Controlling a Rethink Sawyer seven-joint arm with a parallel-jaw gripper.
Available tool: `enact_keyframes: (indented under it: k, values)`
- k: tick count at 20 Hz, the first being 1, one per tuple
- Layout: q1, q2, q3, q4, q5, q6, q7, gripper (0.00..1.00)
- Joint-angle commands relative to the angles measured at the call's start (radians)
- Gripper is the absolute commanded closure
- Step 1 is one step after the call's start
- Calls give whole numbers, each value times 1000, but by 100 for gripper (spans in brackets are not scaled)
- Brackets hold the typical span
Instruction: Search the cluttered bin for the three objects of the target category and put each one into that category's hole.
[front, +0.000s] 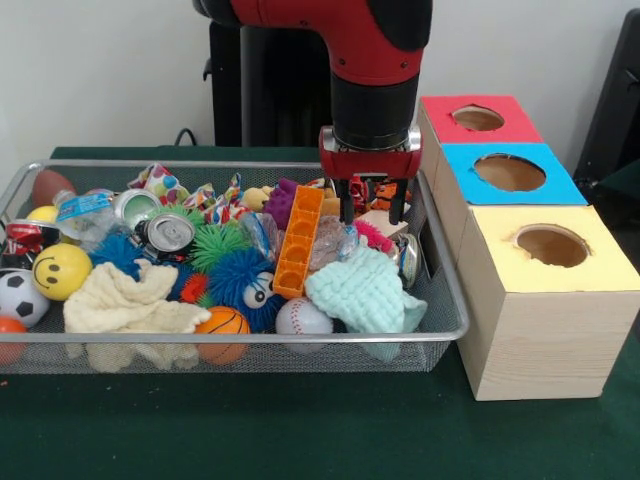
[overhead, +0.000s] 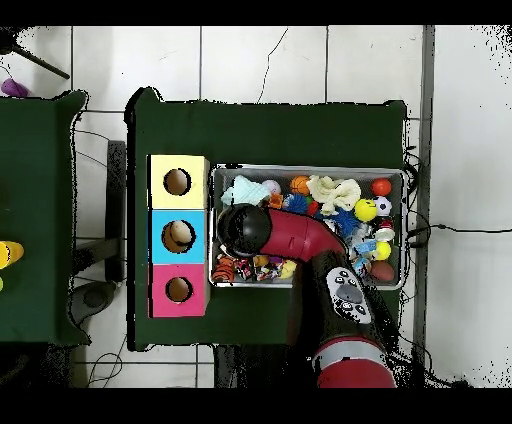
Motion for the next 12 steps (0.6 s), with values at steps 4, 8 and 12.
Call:
enact_keyframes:
  k: [4,8,12]
  values:
    - [-41,15,37,-12,-36,-15,70,0]
    - [-58,-46,35,13,-33,67,40,0]
    - [-79,-103,23,6,-47,168,-7,0]
